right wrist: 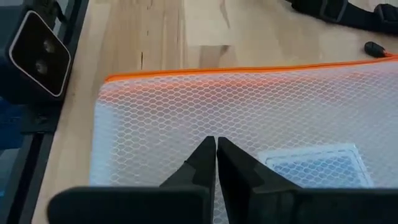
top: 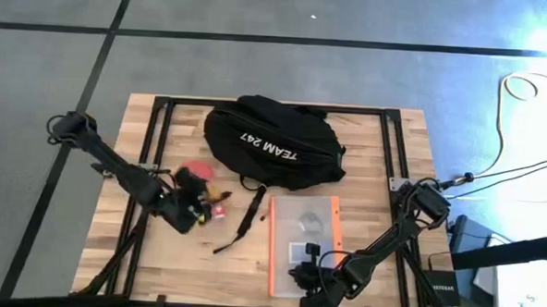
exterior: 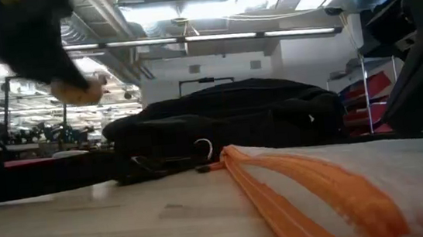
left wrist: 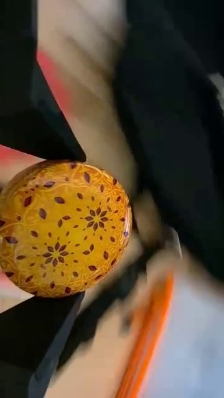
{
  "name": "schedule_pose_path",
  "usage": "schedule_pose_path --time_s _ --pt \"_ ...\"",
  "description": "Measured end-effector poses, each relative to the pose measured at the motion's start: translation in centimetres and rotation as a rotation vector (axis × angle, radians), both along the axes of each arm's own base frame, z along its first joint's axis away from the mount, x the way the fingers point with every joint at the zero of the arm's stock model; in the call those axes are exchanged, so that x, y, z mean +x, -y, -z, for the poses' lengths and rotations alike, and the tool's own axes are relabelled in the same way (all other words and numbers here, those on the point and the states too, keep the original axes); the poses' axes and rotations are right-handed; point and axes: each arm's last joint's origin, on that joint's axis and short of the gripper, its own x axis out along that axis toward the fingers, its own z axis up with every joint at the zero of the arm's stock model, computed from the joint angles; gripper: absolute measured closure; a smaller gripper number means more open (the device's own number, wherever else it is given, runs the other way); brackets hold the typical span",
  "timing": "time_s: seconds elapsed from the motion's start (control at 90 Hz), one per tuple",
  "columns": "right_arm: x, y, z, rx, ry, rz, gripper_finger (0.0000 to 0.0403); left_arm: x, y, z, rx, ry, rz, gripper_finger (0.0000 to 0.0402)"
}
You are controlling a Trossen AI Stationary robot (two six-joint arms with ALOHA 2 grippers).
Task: Unpack backpack
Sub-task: Remove the yellow scented candle from the transparent white zip bag
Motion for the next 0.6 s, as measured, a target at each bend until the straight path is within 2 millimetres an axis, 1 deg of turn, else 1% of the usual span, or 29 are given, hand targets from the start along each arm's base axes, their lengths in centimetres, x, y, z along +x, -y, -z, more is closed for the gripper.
schedule_pose_path --time_s 0.1,0.189,0.256,0.378,0.511,0.6 --pt "0.0 0.0 0.0 -0.001 0.0 0.0 0.0403 -1.8 -1.4 1.4 -0.052 0.038 -0.126 0.0087" --pt "0.0 0.0 0.0 -0.005 0.003 0.004 0.0403 -2.8 -2.0 2.6 -0.1 0.072 -0.199 0.0087" --pt "0.0 0.0 0.0 -0.007 0.006 0.006 0.0403 -3.1 -2.3 3.2 -0.125 0.09 -0.237 0.0087" --pt "0.0 0.1 0.0 -0.007 0.006 0.007 0.0403 -3.7 -2.6 4.1 -0.111 0.07 -0.253 0.0087" --pt "0.0 0.1 0.0 -0.007 0.007 0.008 0.0403 -3.9 -2.8 4.4 -0.098 0.082 -0.267 0.0087" --pt "0.0 0.1 0.0 -0.007 0.007 0.008 0.0403 -4.2 -3.3 4.6 -0.067 0.064 -0.3 0.0087"
